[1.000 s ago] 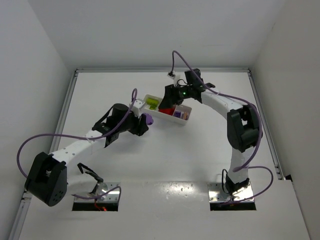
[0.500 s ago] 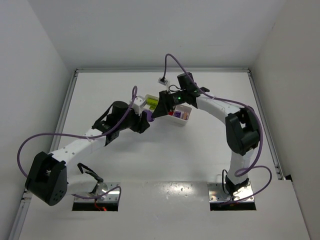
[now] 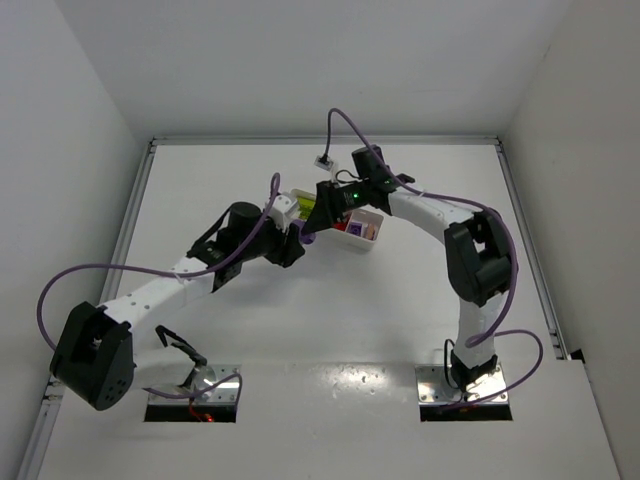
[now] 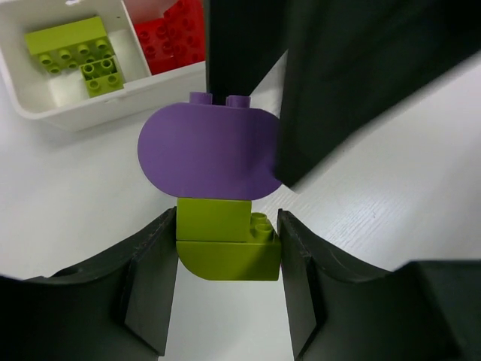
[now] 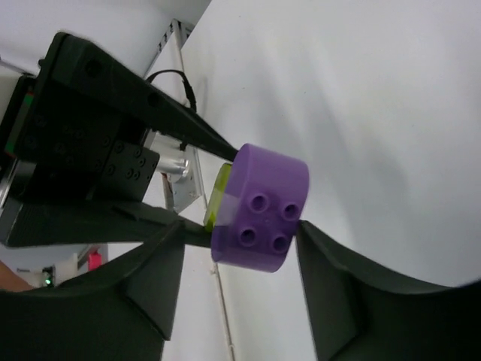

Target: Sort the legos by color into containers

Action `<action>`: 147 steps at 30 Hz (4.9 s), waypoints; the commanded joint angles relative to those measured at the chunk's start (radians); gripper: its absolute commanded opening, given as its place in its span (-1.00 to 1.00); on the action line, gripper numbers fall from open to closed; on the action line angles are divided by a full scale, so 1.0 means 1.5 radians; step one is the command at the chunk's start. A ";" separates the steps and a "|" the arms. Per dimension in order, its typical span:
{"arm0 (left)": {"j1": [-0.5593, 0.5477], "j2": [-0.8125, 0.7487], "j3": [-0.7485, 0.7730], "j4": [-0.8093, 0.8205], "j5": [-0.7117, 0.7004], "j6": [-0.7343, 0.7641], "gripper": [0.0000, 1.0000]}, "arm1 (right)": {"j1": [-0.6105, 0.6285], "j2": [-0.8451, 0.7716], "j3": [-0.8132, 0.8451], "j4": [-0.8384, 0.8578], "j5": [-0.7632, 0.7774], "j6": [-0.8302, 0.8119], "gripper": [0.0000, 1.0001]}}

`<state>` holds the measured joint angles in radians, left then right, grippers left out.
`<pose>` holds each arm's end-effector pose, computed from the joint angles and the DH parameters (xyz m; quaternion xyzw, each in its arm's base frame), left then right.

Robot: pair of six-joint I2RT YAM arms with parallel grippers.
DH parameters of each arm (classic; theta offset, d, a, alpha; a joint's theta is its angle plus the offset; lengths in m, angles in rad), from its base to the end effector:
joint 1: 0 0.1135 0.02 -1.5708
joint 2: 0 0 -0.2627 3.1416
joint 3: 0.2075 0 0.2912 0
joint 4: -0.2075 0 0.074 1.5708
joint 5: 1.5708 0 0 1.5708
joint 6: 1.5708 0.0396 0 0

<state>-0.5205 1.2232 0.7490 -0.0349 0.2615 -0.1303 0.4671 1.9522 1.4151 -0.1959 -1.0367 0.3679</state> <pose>0.2634 -0.1628 0.2290 0.2305 0.8260 -0.2670 0.4397 0.3983 0.2390 0.2001 -0.2406 0.7826 0.5570 0.1395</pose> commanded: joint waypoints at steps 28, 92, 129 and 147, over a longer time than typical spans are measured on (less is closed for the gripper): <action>-0.017 -0.039 -0.030 0.030 -0.029 -0.030 -0.73 | -0.217 -0.182 -0.146 -0.104 0.113 -0.169 -1.00; 0.152 0.287 0.213 0.301 0.561 -0.411 0.61 | -0.150 -0.116 -0.092 0.220 -0.055 0.202 -1.00; 0.175 0.371 0.368 -0.094 0.098 -0.099 -0.73 | -0.281 -0.202 -0.157 0.011 0.090 -0.032 -1.00; 0.132 0.506 0.472 -0.108 -0.011 -0.092 0.04 | -0.268 -0.241 -0.175 -0.038 0.229 -0.111 -1.00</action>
<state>-0.3141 1.9831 1.4025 -0.2028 0.2714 -0.2749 0.0544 1.6257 1.1538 -0.2543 -0.7513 0.2474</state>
